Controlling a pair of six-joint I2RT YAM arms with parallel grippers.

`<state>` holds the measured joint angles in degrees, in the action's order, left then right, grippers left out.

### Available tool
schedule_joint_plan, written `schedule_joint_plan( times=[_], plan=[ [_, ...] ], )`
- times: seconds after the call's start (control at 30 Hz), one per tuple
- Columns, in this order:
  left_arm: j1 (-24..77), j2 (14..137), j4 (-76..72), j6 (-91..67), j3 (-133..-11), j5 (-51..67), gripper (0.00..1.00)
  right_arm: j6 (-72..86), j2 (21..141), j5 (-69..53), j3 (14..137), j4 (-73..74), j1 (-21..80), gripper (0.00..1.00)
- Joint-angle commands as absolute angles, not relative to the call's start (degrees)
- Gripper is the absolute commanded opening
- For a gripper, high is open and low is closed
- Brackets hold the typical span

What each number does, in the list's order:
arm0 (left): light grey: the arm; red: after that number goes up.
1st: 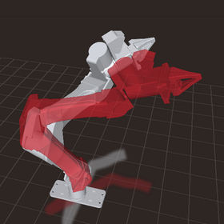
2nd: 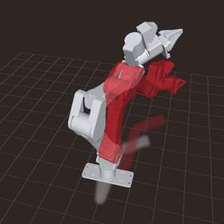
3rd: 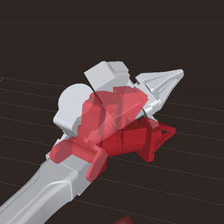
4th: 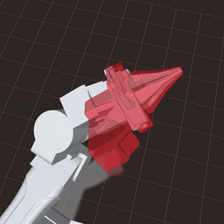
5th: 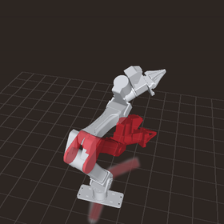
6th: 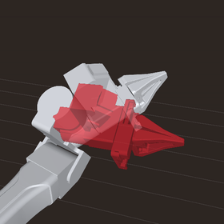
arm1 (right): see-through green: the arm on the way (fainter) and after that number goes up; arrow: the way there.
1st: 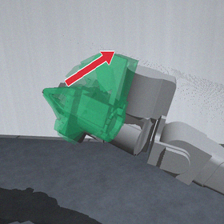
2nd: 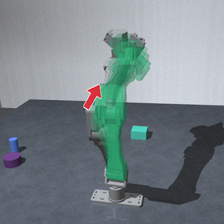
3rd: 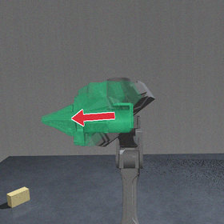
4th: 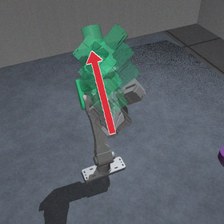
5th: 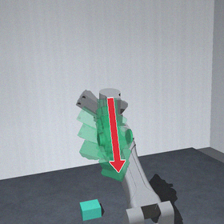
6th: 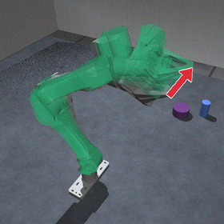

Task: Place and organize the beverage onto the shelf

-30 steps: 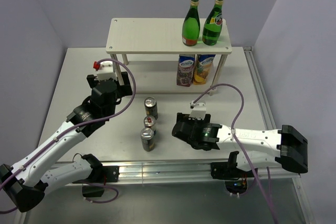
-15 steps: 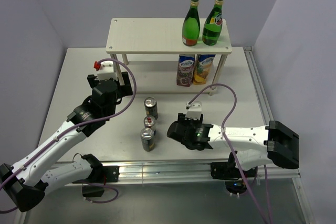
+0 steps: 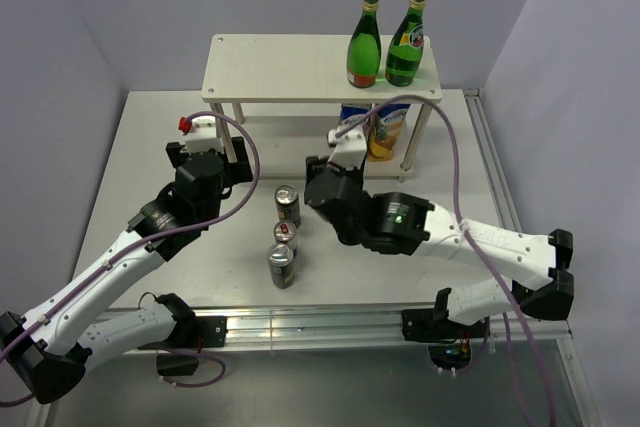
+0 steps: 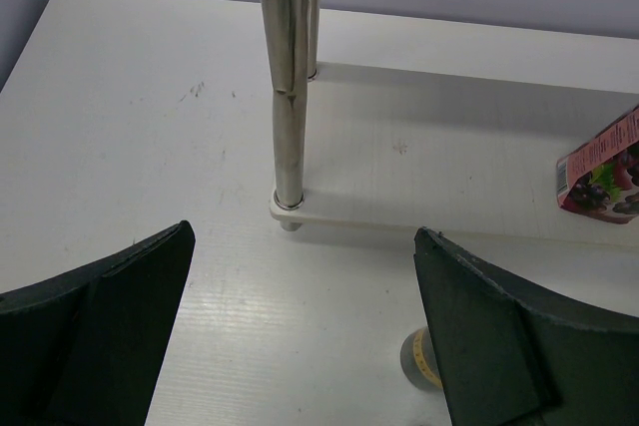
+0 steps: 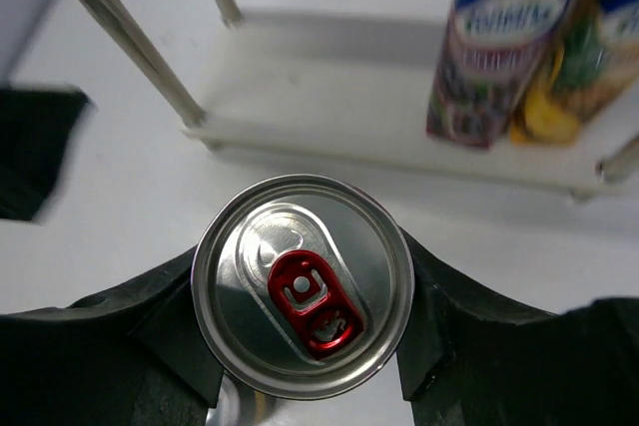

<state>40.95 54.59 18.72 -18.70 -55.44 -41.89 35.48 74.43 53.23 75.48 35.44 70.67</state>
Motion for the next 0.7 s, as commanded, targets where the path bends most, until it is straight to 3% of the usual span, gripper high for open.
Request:
schedule_joint_plan(
  times=[0.0, 0.17, 0.43, 0.67],
  plan=[
    [40.5, 53.6, 18.1, -18.1, -57.1, -42.5, 0.99, 18.0, 74.9, 56.8, 86.5, 29.1, 70.8, 0.0],
    [39.7, 53.4, 18.2, -18.3, -57.4, -41.9, 0.99, 9.7, 81.6, 49.0, 106.8, 30.6, 68.0, 0.0],
    [39.1, 52.6, 18.0, -18.5, -57.2, -41.0, 0.99, 8.9, 97.4, 34.8, 136.8, 40.9, 56.1, 0.0],
    [39.1, 52.5, 17.9, -18.6, -57.2, -40.3, 0.99, 6.9, 104.2, 30.9, 144.2, 39.2, 51.2, 0.0]
  ],
)
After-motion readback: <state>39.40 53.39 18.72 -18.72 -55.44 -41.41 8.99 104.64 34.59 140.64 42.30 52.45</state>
